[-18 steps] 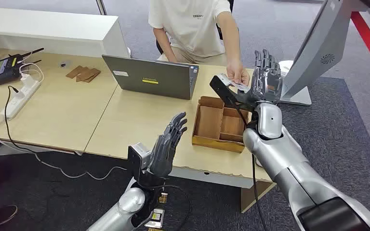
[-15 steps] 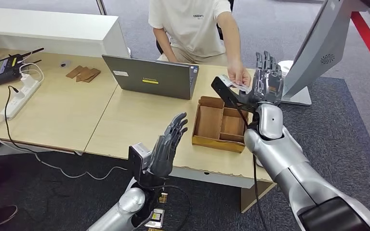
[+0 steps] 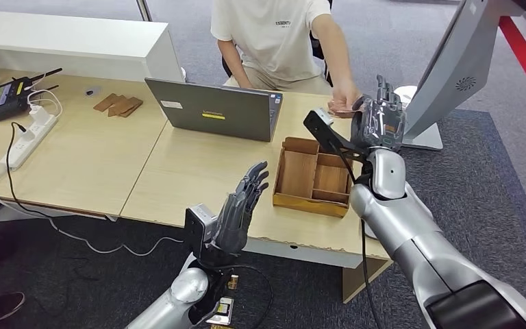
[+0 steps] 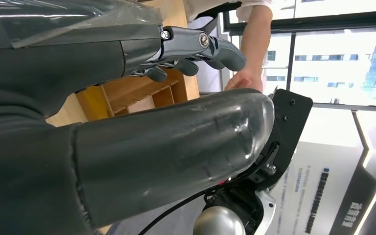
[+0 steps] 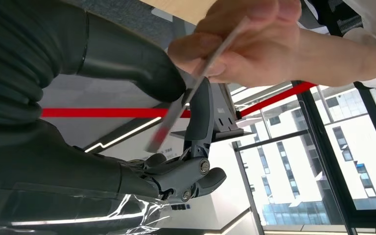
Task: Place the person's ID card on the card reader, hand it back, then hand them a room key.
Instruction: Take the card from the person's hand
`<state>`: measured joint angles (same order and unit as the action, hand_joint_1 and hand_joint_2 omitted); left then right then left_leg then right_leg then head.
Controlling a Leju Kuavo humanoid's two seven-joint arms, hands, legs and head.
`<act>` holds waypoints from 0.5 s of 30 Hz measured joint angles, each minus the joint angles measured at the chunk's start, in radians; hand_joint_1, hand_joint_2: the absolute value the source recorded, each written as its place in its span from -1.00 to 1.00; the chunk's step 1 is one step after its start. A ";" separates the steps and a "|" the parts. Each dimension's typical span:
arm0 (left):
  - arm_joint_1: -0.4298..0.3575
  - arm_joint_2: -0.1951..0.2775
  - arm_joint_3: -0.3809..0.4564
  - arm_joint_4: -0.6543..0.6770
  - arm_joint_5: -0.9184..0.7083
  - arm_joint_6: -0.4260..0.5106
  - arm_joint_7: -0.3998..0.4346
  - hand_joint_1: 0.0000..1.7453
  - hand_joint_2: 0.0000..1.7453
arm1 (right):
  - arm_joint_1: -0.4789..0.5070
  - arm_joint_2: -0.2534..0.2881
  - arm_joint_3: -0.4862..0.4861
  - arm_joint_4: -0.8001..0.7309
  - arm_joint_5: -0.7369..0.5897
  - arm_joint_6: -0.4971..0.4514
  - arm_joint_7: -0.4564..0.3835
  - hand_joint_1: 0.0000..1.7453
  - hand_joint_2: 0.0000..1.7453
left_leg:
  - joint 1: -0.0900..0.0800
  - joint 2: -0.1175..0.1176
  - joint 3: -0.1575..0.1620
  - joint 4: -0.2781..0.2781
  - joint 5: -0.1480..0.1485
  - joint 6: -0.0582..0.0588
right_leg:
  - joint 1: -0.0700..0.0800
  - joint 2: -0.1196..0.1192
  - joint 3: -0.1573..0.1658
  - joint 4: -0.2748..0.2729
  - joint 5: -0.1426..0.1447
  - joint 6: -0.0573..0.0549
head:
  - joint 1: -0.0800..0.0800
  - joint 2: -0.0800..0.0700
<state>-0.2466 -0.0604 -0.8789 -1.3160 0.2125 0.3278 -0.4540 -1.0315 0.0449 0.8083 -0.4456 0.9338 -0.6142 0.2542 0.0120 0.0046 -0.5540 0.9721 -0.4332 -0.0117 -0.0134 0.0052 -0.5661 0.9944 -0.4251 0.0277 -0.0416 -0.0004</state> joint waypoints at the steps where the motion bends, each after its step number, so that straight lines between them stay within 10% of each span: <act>1: 0.000 -0.001 0.000 0.000 0.000 0.000 0.000 -1.00 -1.00 | 0.000 0.000 0.000 0.000 -0.001 -0.002 -0.003 1.00 1.00 | 0.000 0.000 0.000 0.000 0.000 0.000 | 0.000 0.000 0.000 0.000 0.000 0.000 | 0.000 0.000; 15: 0.001 -0.004 -0.001 0.000 0.000 0.023 -0.001 -1.00 -1.00 | 0.022 0.009 -0.002 -0.007 -0.082 -0.064 -0.087 1.00 1.00 | 0.000 0.000 0.000 0.000 0.000 0.000 | 0.000 0.000 0.000 0.000 0.000 0.000 | 0.000 0.000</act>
<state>-0.2457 -0.0645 -0.8795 -1.3159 0.2127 0.3512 -0.4546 -1.0096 0.0542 0.8063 -0.4530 0.8518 -0.6777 0.1673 0.0120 0.0046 -0.5539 0.9722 -0.4332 -0.0117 -0.0133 0.0052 -0.5659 0.9944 -0.4250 0.0276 -0.0416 -0.0004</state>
